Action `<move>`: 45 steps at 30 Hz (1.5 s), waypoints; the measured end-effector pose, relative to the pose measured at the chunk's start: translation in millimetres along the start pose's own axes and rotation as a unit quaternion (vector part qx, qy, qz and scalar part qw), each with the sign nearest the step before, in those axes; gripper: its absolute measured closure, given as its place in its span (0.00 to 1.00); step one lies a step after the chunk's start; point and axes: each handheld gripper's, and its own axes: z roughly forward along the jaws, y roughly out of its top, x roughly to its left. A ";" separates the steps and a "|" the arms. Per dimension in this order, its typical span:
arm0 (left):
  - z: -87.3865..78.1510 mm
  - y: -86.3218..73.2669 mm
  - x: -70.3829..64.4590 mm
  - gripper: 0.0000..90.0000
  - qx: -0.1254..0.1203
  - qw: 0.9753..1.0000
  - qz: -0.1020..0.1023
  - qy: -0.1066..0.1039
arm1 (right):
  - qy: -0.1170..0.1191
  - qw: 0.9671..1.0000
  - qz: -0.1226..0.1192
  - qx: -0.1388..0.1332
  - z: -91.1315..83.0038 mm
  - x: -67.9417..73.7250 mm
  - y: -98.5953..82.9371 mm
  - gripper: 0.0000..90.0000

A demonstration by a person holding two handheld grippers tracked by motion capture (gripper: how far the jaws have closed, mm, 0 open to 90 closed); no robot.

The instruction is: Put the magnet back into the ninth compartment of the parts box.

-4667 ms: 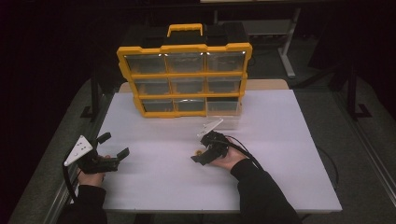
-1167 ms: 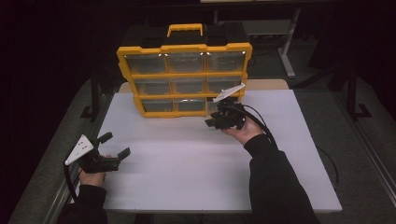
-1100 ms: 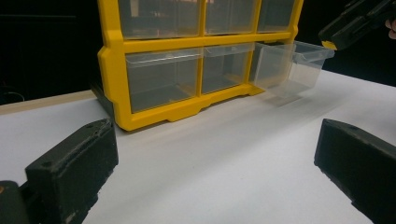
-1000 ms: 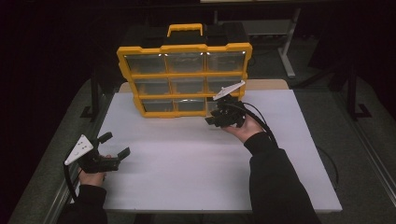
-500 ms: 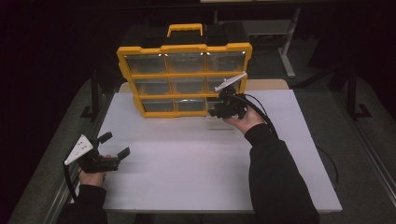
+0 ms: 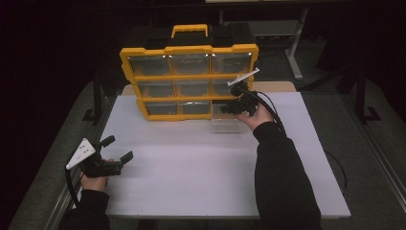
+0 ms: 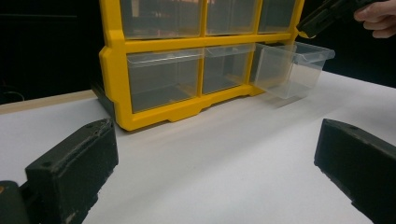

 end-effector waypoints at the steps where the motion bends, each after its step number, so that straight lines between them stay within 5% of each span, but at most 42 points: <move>1: 0.1 -0.1 0.1 0.00 0.000 1.000 0.000 0.000 | -0.001 1.000 0.003 0.001 0.3 -1.8 -0.4 0.67; 14: 1.2 -0.6 -0.2 0.00 0.003 1.000 -0.001 -0.002 | -0.022 0.999 0.027 0.013 5.9 -13.4 -3.6 0.67; 17: 1.2 -0.7 -0.4 0.00 0.004 1.000 -0.001 -0.003 | -0.036 0.999 0.035 0.021 9.4 -16.0 -4.9 0.52; 20: 1.0 -0.7 -0.4 0.00 0.003 1.000 -0.002 -0.003 | -0.031 0.998 0.042 0.028 12.2 -17.7 -6.2 0.44; 21: 0.9 -0.8 0.0 0.00 0.004 1.000 -0.001 -0.002 | -0.024 0.998 0.052 0.030 14.6 -18.5 -8.7 0.34; 25: 1.3 -0.8 -0.5 0.00 0.004 1.000 -0.001 -0.003 | -0.007 0.998 0.056 0.029 16.2 -19.0 -12.3 0.17; 31: 1.4 -0.9 -0.5 0.00 0.004 1.000 -0.002 -0.002 | 0.006 0.999 0.052 0.009 9.1 -17.7 -15.3 0.12; 35: 1.2 -0.8 -0.5 0.00 0.003 1.000 -0.002 -0.002 | 0.003 0.999 0.048 0.000 3.4 -17.8 -17.2 0.00; 45: 1.4 -0.8 -0.6 0.00 0.004 1.000 -0.002 -0.002 | -0.003 0.998 0.054 -0.029 -8.1 -18.7 -28.1 0.00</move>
